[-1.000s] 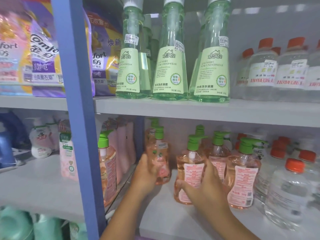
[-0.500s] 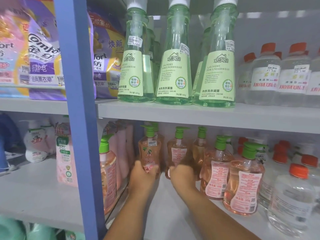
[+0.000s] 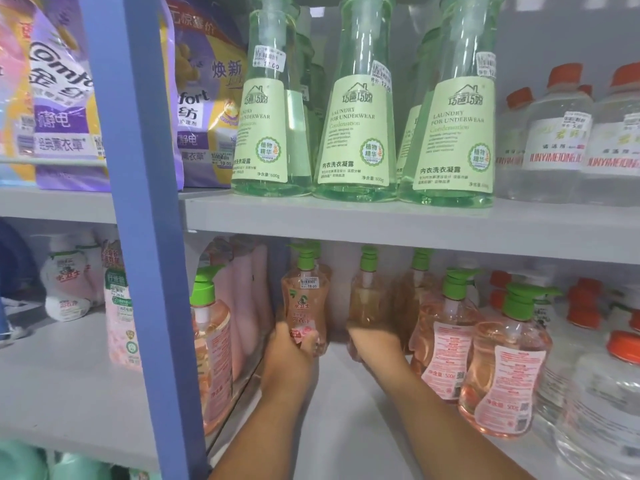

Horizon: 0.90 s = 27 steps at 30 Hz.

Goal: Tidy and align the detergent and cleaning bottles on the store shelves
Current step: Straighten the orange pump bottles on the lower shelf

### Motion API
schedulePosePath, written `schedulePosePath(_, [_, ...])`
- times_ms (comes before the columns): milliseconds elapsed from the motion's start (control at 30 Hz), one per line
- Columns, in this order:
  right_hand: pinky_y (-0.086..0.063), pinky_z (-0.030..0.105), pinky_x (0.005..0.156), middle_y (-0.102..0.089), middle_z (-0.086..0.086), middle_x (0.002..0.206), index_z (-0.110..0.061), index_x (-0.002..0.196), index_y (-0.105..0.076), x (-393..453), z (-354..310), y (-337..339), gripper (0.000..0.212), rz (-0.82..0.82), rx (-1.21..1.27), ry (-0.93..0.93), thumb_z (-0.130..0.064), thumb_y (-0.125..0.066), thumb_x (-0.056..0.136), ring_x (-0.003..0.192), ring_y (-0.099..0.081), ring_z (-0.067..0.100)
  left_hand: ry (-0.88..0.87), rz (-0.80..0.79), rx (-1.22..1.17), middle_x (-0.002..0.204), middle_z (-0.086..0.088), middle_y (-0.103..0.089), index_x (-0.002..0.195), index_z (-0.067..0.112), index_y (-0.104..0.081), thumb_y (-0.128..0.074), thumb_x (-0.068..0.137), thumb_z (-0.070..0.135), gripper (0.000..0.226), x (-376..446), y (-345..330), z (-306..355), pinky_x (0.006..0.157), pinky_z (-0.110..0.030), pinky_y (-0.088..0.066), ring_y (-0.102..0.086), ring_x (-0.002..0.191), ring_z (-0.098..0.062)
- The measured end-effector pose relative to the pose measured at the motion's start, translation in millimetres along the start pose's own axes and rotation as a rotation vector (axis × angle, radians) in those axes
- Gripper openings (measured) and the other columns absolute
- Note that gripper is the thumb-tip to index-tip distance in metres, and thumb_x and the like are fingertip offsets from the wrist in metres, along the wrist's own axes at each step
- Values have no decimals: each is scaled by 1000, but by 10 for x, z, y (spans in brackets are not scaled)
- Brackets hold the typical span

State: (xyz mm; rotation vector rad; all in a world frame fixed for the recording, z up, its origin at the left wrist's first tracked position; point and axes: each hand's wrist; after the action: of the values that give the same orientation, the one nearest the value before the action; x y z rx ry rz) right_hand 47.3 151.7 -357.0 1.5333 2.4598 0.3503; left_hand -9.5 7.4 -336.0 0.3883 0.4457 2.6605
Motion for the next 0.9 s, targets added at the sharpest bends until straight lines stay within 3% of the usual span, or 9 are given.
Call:
schedulePosePath(133, [-40, 32, 44, -45, 0, 57, -24, 77, -45, 81, -51, -46, 37, 89, -18, 216, -42, -76, 87, 47, -44, 23, 2, 52, 52, 105, -7, -64, 103, 19, -52, -64, 96, 34, 20, 114, -42, -189, 84, -45, -53, -62, 94, -30])
schedulePosePath(233, [-57, 40, 62, -69, 9, 88, -22, 101, -61, 149, -42, -52, 24, 17, 118, 202, -33, -74, 84, 68, -66, 27, 7, 59, 46, 101, -5, -64, 99, 24, -50, -64, 94, 36, 19, 146, -83, -243, 79, -42, -52, -62, 90, -29])
schedulePosePath(300, [-57, 36, 70, -66, 13, 120, -16, 139, -49, 195, 0, -43, 62, 31, 156, 194, -32, -76, 86, 100, -69, 34, 19, 57, 40, 103, -5, -63, 99, 22, -50, -63, 95, 37, 20, 170, -93, -261, 76, -38, -48, -61, 91, -30])
schedulePosePath(367, [-43, 32, 84, -58, 10, 131, -18, 151, -34, 229, 12, -48, 68, 140, -131, 266, -40, -67, 96, 116, -60, 34, 13, 59, 56, 105, -6, -63, 100, 20, -50, -62, 97, 34, 19, 177, -102, -257, 75, -36, -45, -60, 92, -30])
schedulePosePath(467, [-44, 32, 91, -60, 15, 131, -10, 141, -47, 188, 45, -52, 52, 190, -338, 209, -45, -55, 102, 117, -60, 32, 0, 88, 40, 105, -8, -62, 103, 17, -52, -64, 95, 31, 20, 186, -108, -254, 79, -39, -49, -61, 93, -32])
schedulePosePath(567, [-53, 35, 91, -63, 13, 131, -5, 138, -57, 204, 133, -28, 47, 91, -224, 105, -26, -63, 96, 115, -63, 31, 8, 111, 23, 105, -8, -62, 110, 17, -53, -68, 92, 30, 27, 205, -98, -241, 83, -46, -54, -62, 96, -34])
schedulePosePath(667, [-46, 25, 77, -57, -9, 120, -23, 139, -53, 199, 84, -9, 42, 183, -198, 309, -22, -60, 98, 102, -57, 14, 22, 108, 22, 100, -7, -64, 107, 17, -54, -69, 90, 31, 26, 218, -82, -228, 81, -47, -55, -64, 93, -34])
schedulePosePath(800, [-57, 43, 89, -68, 4, 107, -18, 117, -64, 328, -10, -116, 25, 144, -268, 321, -19, -62, 93, 99, -68, 26, 39, 103, -1, 99, -5, -65, 101, 19, -54, -70, 92, 31, 22, 236, -104, -237, 73, -37, -47, -60, 86, -28])
schedulePosePath(900, [-58, 43, 88, -69, 2, 104, -21, 114, -64, 420, 31, -171, 22, 171, -338, 328, -25, -61, 92, 93, -68, 23, 47, 99, -44, 98, -3, -64, 98, 20, -53, -68, 94, 28, 18, 233, -115, -247, 73, -34, -40, -57, 83, -24])
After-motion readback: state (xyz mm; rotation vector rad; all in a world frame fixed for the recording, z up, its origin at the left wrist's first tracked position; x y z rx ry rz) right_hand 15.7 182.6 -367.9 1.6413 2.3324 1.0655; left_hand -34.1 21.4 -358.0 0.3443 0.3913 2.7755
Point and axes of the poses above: each hand's wrist, its own x-axis towards the middle knuckle, its own y-axis out of the back of the hand, z = x × y
